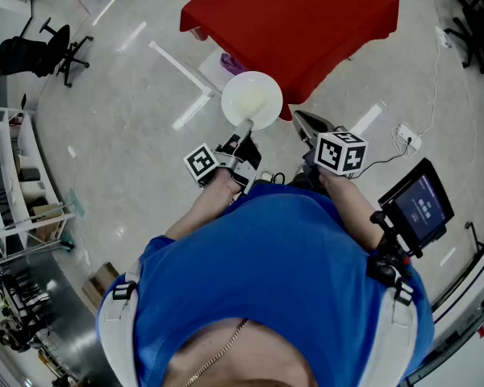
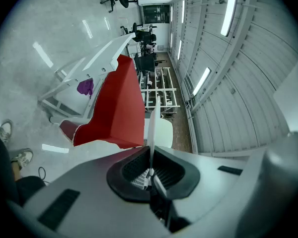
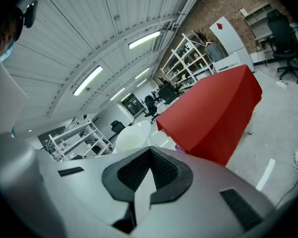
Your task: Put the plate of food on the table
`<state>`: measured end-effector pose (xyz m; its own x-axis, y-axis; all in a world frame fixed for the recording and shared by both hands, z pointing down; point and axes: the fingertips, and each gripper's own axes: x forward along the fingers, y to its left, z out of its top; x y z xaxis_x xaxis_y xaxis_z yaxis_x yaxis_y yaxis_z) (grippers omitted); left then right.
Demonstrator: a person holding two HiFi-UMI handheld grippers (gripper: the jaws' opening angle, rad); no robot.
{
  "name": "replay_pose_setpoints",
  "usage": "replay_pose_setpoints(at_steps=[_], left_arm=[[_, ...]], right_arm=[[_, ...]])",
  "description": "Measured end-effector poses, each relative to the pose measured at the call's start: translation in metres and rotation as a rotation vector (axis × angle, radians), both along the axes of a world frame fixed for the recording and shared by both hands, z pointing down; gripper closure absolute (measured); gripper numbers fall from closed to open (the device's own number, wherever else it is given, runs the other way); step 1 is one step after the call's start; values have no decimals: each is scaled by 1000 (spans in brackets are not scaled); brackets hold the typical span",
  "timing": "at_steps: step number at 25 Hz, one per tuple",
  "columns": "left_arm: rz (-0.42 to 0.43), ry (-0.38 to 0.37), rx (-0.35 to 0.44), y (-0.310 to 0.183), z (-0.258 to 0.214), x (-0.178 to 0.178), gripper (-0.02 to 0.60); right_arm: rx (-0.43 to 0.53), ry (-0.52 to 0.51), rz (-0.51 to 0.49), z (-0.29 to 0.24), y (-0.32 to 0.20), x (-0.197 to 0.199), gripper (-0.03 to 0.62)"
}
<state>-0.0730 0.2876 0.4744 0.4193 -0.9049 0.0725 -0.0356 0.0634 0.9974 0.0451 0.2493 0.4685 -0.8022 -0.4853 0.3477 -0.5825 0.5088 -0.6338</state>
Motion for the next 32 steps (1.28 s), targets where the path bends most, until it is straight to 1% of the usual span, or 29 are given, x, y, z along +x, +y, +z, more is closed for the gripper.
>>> replay_pose_setpoints(at_steps=[6,13,21,27,32], left_arm=[[1,2,-1,0,0,-1,563],[8,2,-6,-1,2,0,563],[21,5,-5,-4,4,4,563],[33,10,1,13,1,-9,563],[52,19,4,12,2,-7,563]], right_arm=[[2,3,1,-1,0,0,592],[13,-19,38,-5,-5,5,592],[18,-22,56,-4,-8,9,592],[21,-23,73,-8,12,-3,592],[21,-15,94,-9,15,-1,592]])
